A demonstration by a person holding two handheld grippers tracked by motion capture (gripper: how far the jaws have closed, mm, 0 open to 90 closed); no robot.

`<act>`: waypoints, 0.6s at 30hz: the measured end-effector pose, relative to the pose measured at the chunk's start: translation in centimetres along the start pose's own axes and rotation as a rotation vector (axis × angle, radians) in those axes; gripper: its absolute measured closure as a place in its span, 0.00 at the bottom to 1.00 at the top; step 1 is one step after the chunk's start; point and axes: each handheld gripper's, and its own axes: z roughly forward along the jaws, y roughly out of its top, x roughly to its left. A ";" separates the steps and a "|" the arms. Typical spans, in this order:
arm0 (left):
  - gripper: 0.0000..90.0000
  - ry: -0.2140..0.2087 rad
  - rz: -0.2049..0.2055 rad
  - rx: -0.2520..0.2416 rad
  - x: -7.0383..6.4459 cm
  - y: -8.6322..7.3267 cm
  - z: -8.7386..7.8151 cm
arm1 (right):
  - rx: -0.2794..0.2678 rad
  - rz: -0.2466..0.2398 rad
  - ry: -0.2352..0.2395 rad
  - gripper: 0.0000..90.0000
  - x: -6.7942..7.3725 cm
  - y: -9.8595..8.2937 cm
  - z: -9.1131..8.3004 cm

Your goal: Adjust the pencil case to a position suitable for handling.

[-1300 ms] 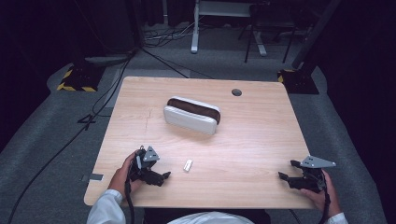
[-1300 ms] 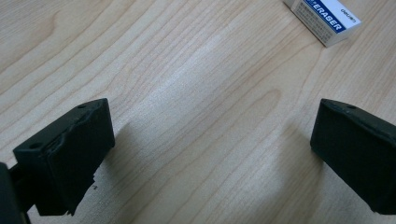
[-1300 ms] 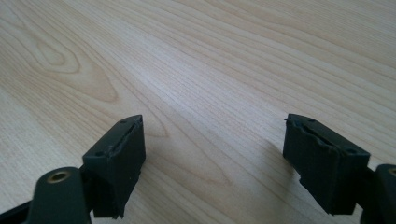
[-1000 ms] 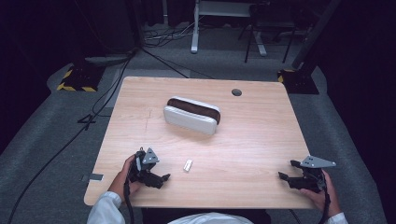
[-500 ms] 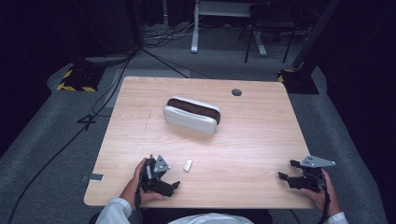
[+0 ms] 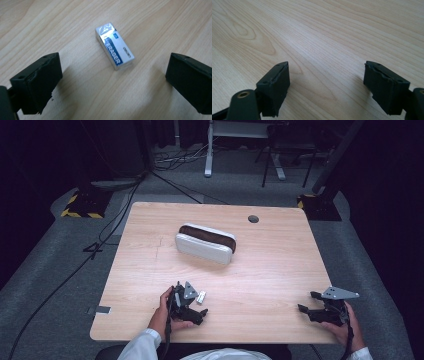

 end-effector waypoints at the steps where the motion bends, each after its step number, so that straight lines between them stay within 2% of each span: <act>1: 0.08 0.008 0.000 -0.011 0.0 0.1 0.0 | 0.000 0.000 0.000 0.24 0.0 0.0 0.0; 3: 0.21 0.015 -0.007 -0.030 0.1 0.2 0.0 | 0.000 0.001 0.000 0.24 0.0 0.0 0.0; 5: 0.28 0.010 -0.010 -0.040 0.1 0.3 0.1 | 0.000 0.000 0.000 0.24 0.0 0.0 0.0; 6: 0.28 0.010 -0.008 -0.042 0.1 0.4 0.1 | -0.001 0.000 -0.001 0.24 0.0 0.0 0.0; 9: 0.45 0.000 0.005 -0.058 0.1 0.4 0.1 | -0.001 0.000 0.000 0.24 0.0 0.0 0.0; 18: 0.68 -0.011 0.016 -0.073 0.8 0.1 -0.2 | -0.001 -0.002 -0.001 0.24 0.0 0.0 0.0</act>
